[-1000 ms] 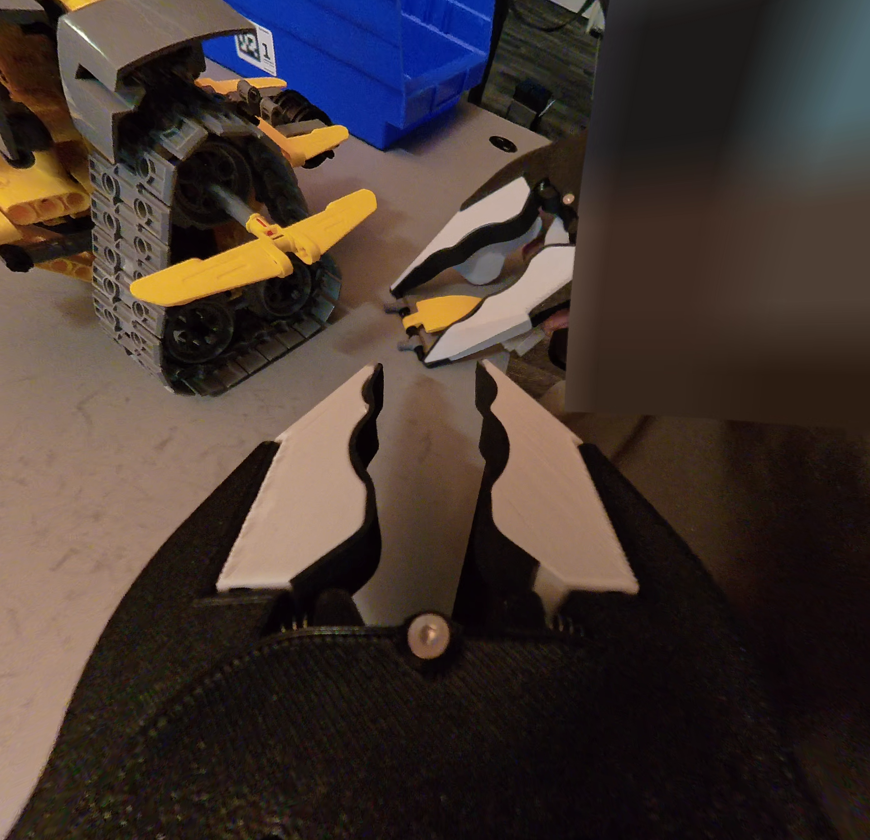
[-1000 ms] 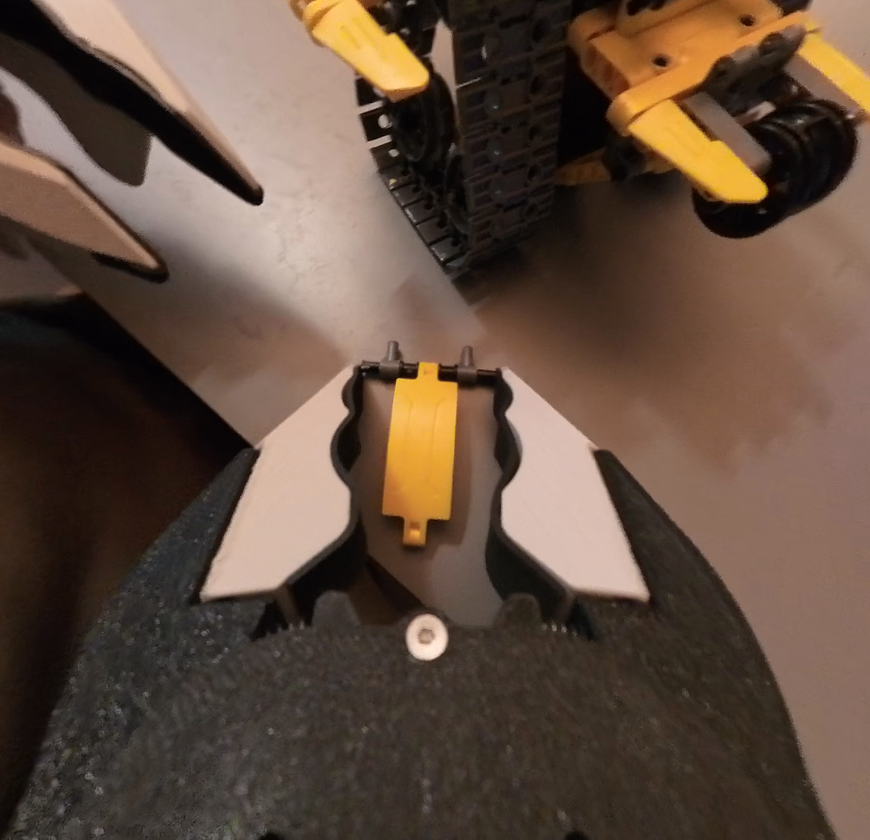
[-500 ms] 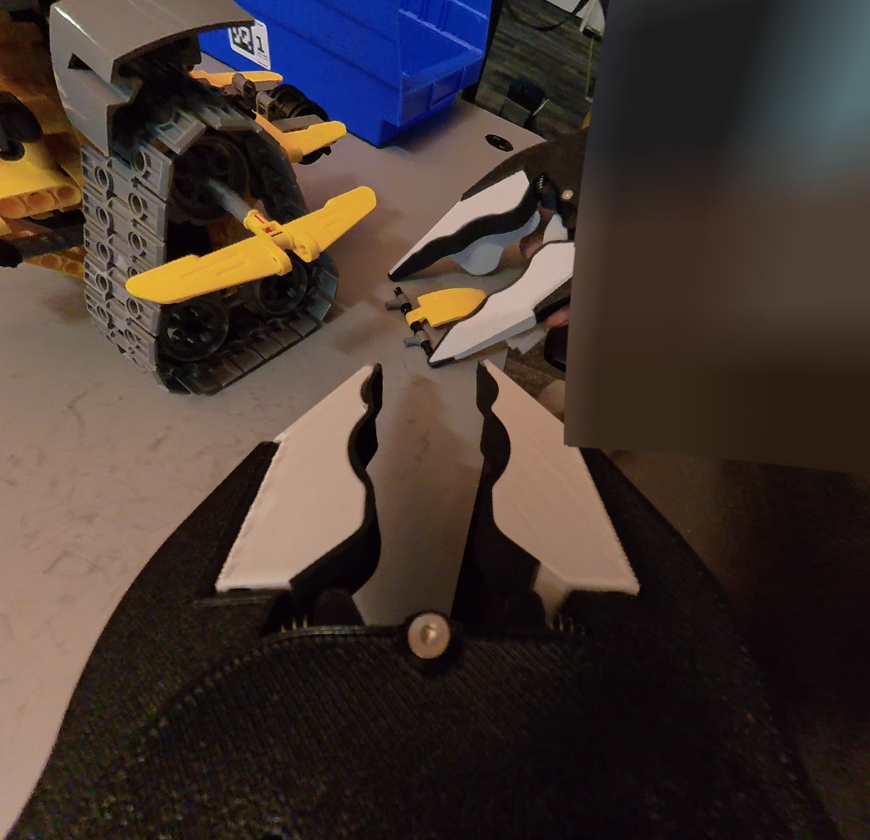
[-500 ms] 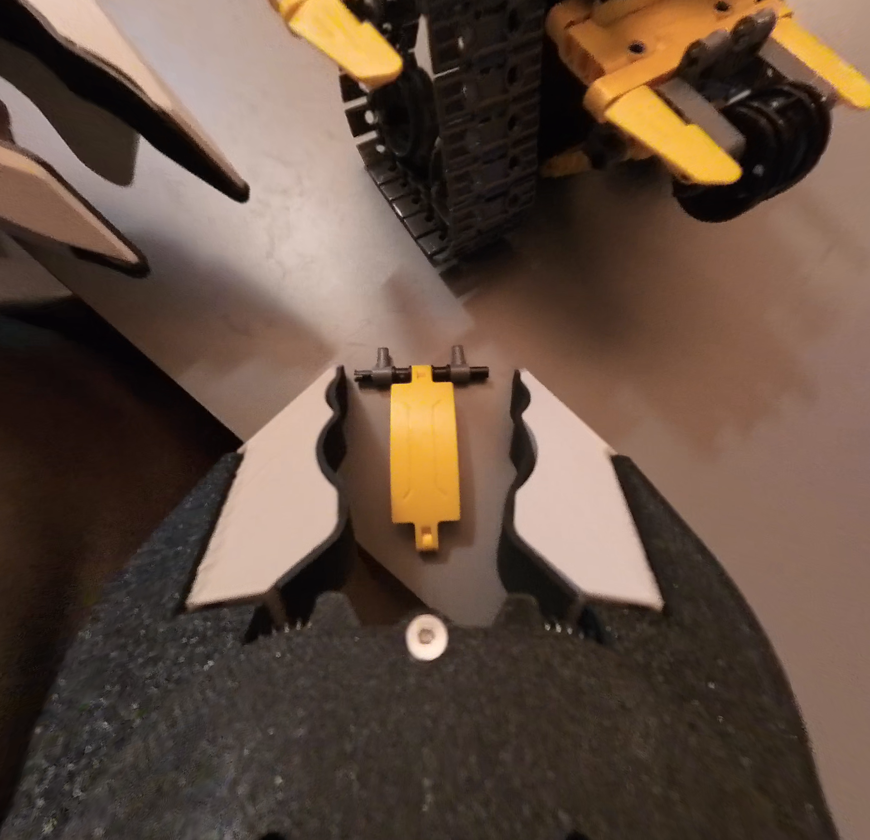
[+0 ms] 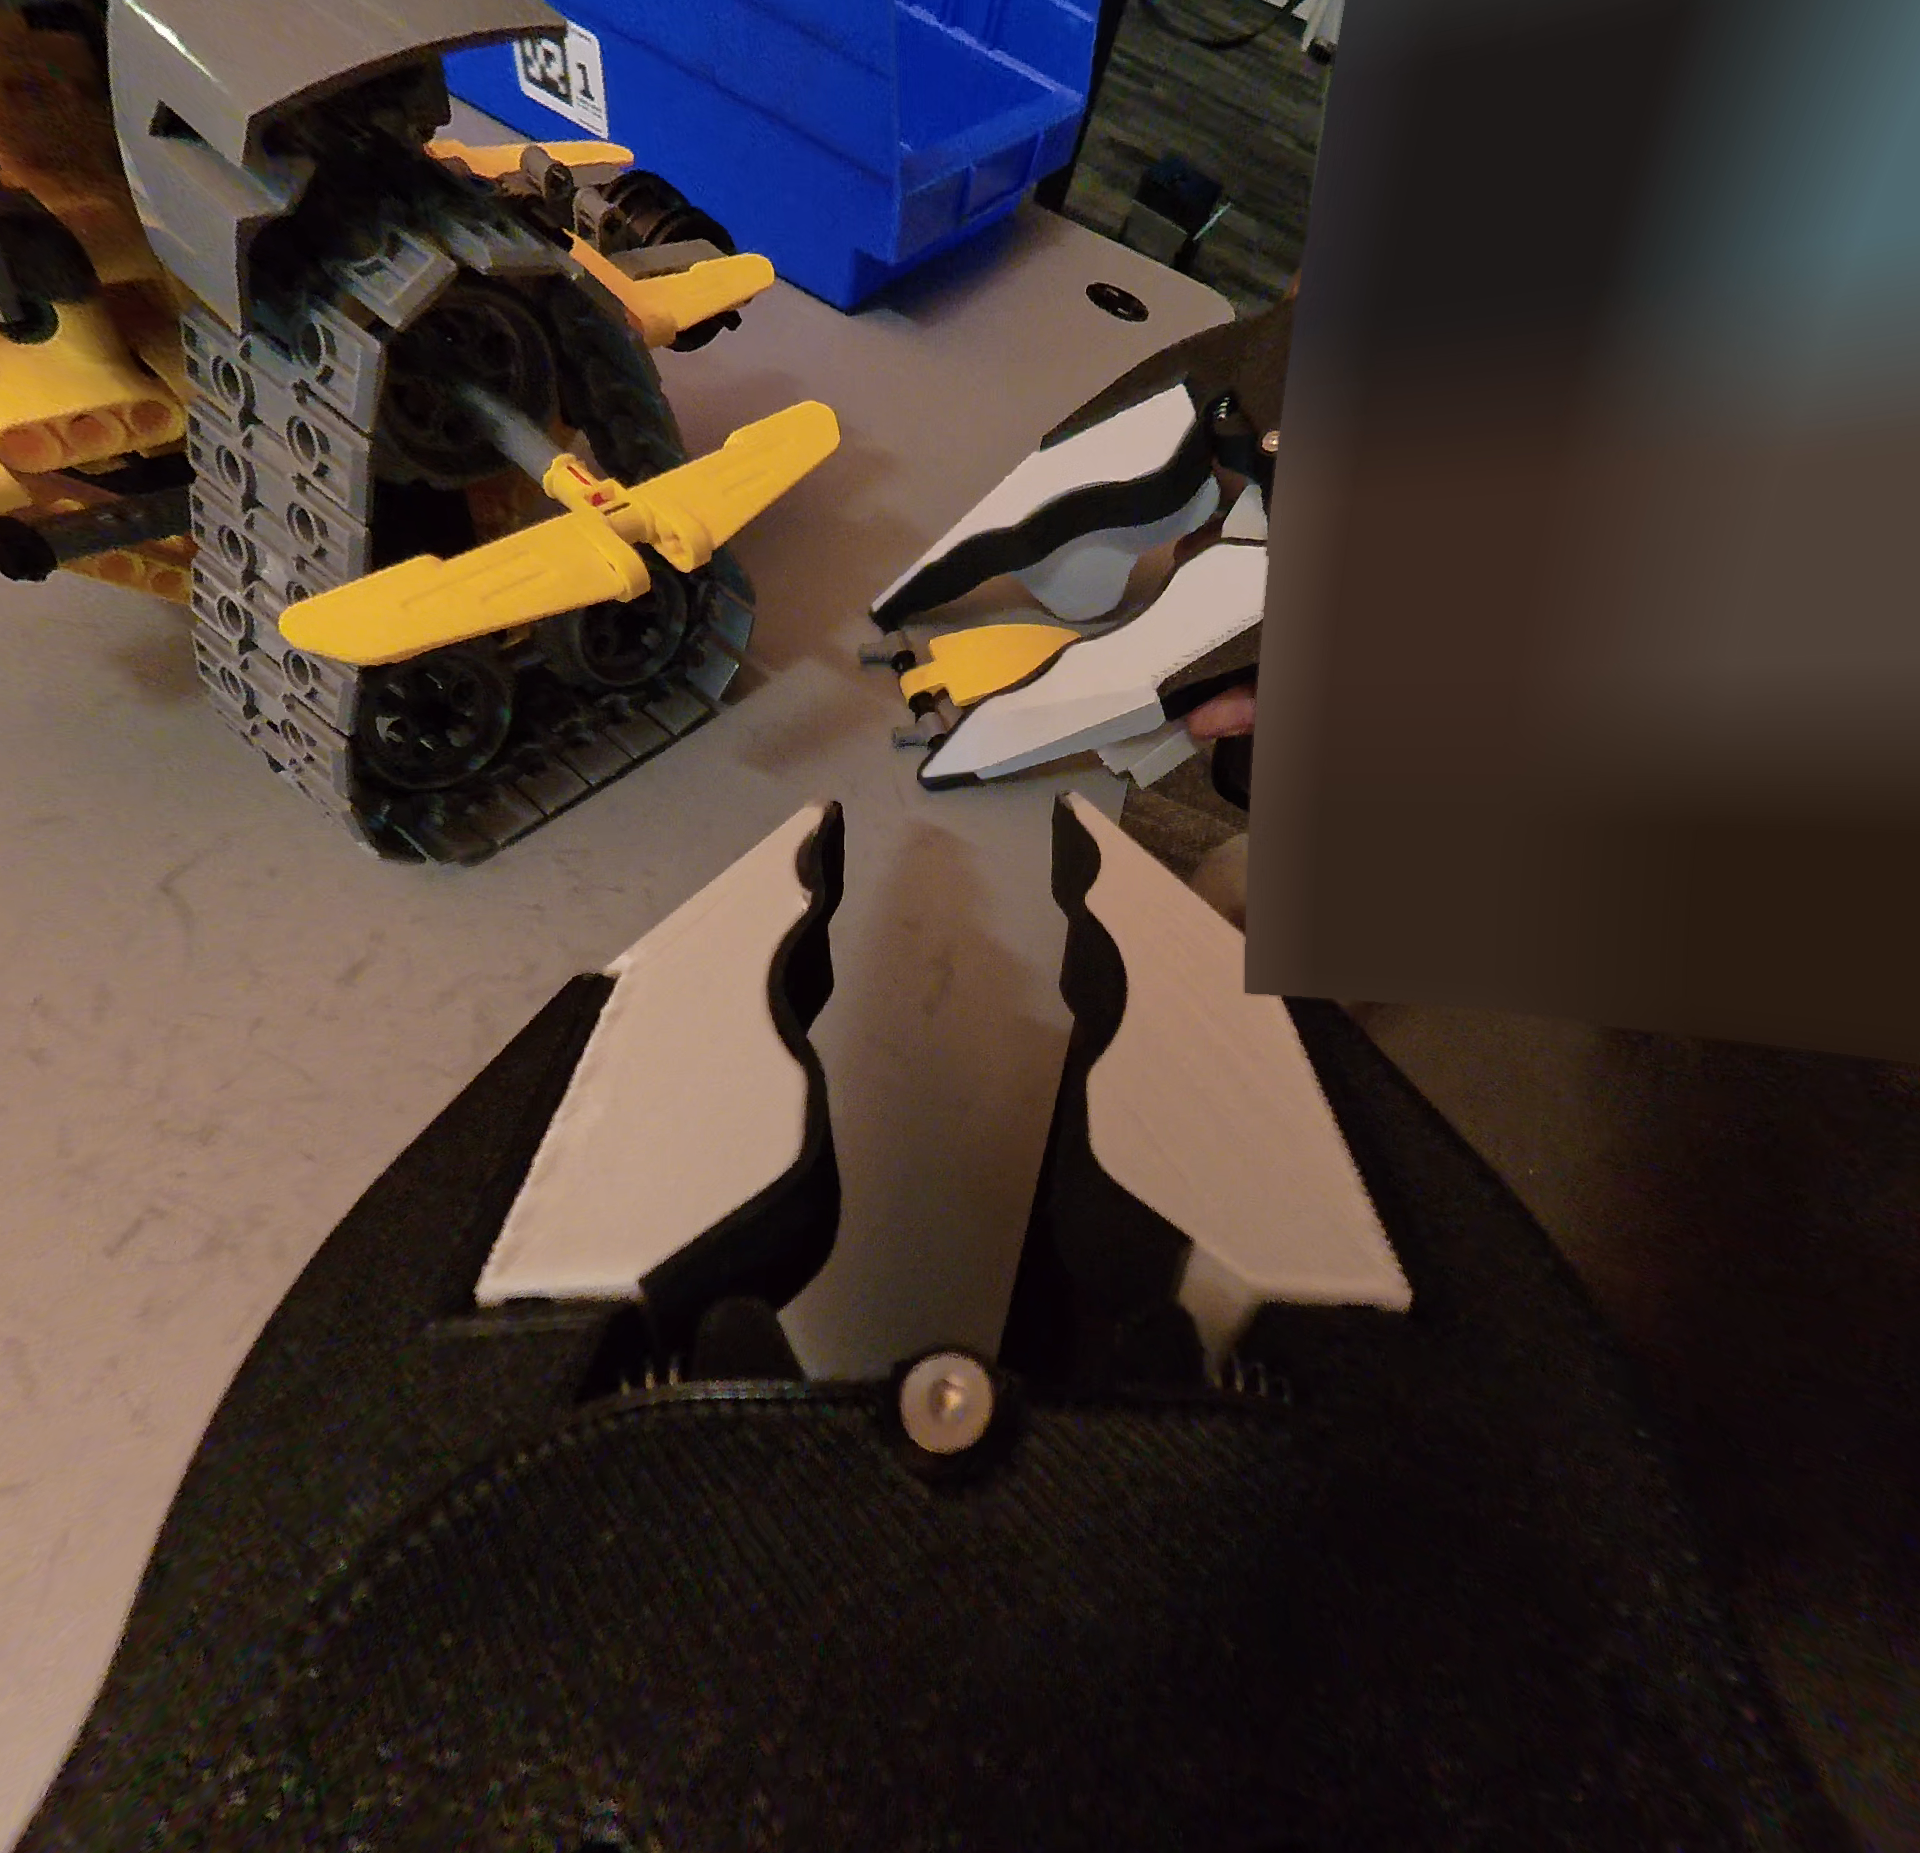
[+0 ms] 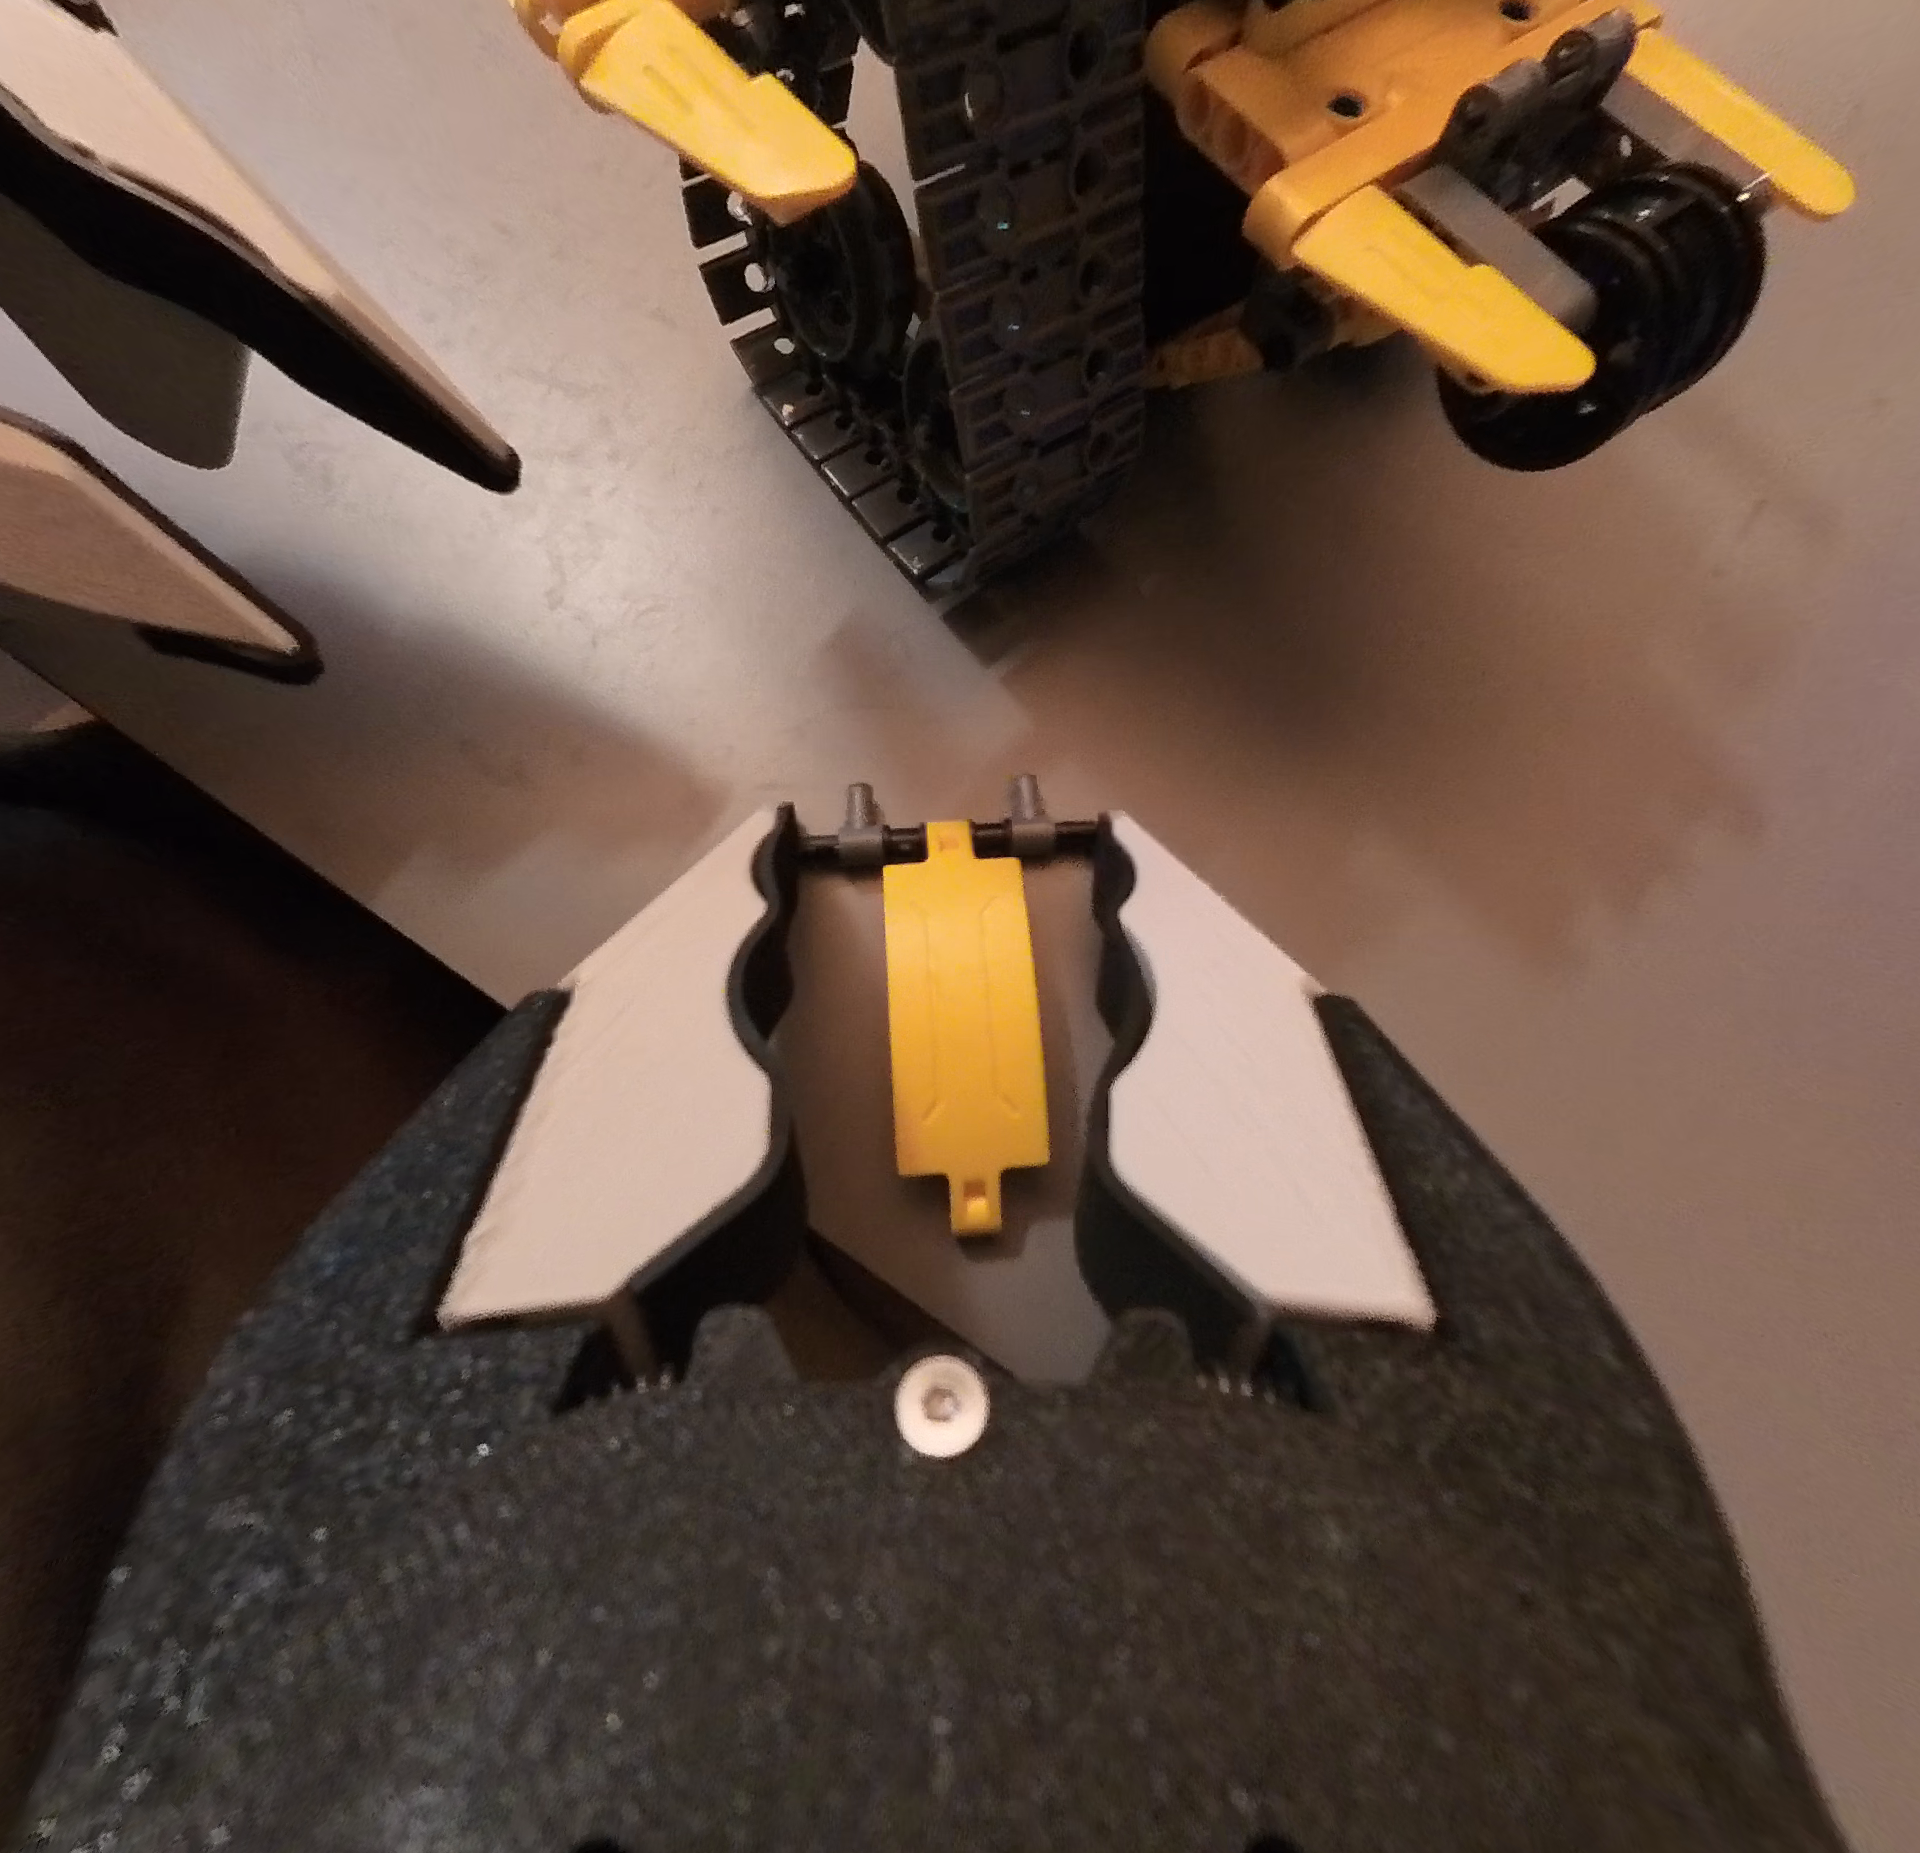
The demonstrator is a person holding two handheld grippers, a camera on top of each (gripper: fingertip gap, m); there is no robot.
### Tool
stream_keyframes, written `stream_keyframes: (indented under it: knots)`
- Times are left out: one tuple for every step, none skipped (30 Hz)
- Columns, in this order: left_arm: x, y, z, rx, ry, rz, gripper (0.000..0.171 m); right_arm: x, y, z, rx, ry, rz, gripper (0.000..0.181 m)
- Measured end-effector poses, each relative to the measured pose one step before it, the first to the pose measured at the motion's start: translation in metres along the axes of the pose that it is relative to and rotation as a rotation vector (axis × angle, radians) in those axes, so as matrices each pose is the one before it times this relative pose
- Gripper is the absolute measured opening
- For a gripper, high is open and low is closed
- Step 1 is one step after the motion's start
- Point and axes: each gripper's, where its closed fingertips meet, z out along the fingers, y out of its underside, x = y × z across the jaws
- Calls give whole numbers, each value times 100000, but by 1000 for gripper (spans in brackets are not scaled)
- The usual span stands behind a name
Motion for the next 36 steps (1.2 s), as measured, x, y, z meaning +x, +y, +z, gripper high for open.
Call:
stream_keyframes:
  knots:
    - [-14, 25, 18, -164, -149, 104, 38, 23, 0, 6, 102, 264, 240, 57]
    - [-10, 10, 17, -120, -158, 80, 38, 9, -12, 8, 210, 210, 63, 56]
    - [-19, 9, 6, -101, -133, 29, 38, 5, -15, 16, 330, 34, -181, 56]
    - [-12, 14, 16, -112, -58, -35, 38, 8, -10, 10, 647, -117, -95, 56]
    - [-14, 1, 8, -74, -40, -45, 38, 2, -23, 0, 753, -252, 403, 56]
    - [-7, -5, 11, -35, 7, -51, 38, -2, 9, -18, 227, -412, 87, 56]
    - [-2, 3, 2, -59, 23, -1, 38, 6, -3, -12, 7, -444, -471, 56]
    - [12, -8, -13, 63, 25, 76, 38, 2, -4, -7, 123, -497, -154, 55]
    - [8, -27, -22, 179, 2, 96, 38, -6, -6, -14, 223, -732, 31, 55]
    - [26, -56, -40, 439, 117, 133, 38, 24, -3, -24, 136, -884, -107, 55]
    - [66, -156, -88, 1065, 391, 241, 37, 3, -42, -53, 86, -1246, 322, 55]
    - [120, -271, -161, 1923, 687, 323, 36, -45, -229, -141, 945, -1906, 617, 55]
    - [137, -391, -220, 2577, 1006, 293, 36, 82, -415, -276, 1566, -1412, 791, 55]
    - [174, -443, -254, 2760, 1456, 152, 35, 160, -570, -384, 1718, -1302, 238, 55]
    - [121, -460, -290, 2177, 1318, -285, 36, 283, -690, -479, 1785, -807, -328, 55]
    - [79, -512, -328, 1717, 1182, 77, 36, 292, -757, -514, 1497, -1039, -147, 55]
    - [6, -589, -372, 1400, 773, 771, 36, 173, -893, -542, 1686, -2276, 462, 55]
    - [-36, -697, -391, 1269, 546, 1743, 36, 169, -1086, -575, 2379, -2508, 208, 55]
    - [-122, -775, -403, 1122, 283, 2514, 37, 256, -1128, -529, 2064, -2097, -852, 55]
    - [-255, -826, -359, 793, -33, 2956, 39, 363, -1116, -427, 1247, -1679, -2203, 55]
    - [-430, -825, -290, 432, -292, 3008, 41, 568, -1122, -311, 724, -774, -3590, 54]
    - [-563, -808, -186, -107, -73, 2681, 44, 644, -1070, -150, 65, -596, -4712, 54]
    - [-654, -739, -55, -997, 459, 1999, 49, 643, -1031, 7, -298, -899, -5073, 54]
    - [-705, -723, 32, -1334, 811, 2027, 53, 650, -973, 156, -461, -1119, -4815, 54]
    - [-797, -766, 82, -992, 784, 2213, 57, 612, -780, 321, -1384, -1656, -4342, 54]
    - [-963, -721, 154, -1012, 361, 2053, 62, 680, -683, 407, -1206, -1206, -4094, 54]
    - [-1201, -551, 217, -1777, -680, 1784, 68, 595, -545, 466, -1316, -1377, -3601, 54]
    - [-1226, -369, 254, -2737, -722, 1796, 74, 473, -405, 525, -1547, -1851, -2603, 54]
    - [-1094, -285, 283, -2493, 24, 2383, 78, 357, -292, 538, -1488, -2033, -1659, 54]
    - [-1128, -157, 329, -2217, -51, 2277, 84, 225, -224, 511, -1226, -2054, -1237, 54]
    - [-1037, 12, 375, -2370, 499, 1733, 90, 111, -91, 492, -1501, -2185, -776, 54]
    - [-687, 191, 404, -2342, 2832, 1708, 95, 65, -52, 430, -1167, -2003, -415, 54]
    - [-530, 324, 381, -2379, 3647, 418, 99, 44, -42, 361, -757, -1789, -221, 54]
    - [-229, 307, 284, -1982, 5150, -17, 99, 47, -49, 275, -536, -1437, -190, 54]
    - [-23, 76, 133, -118, 6023, -91, 96, 27, -89, 205, -278, -1343, -8, 54]
    - [-139, -190, 29, 1557, 4888, -1240, 95, 41, -100, 137, -174, -1168, 96, 54]
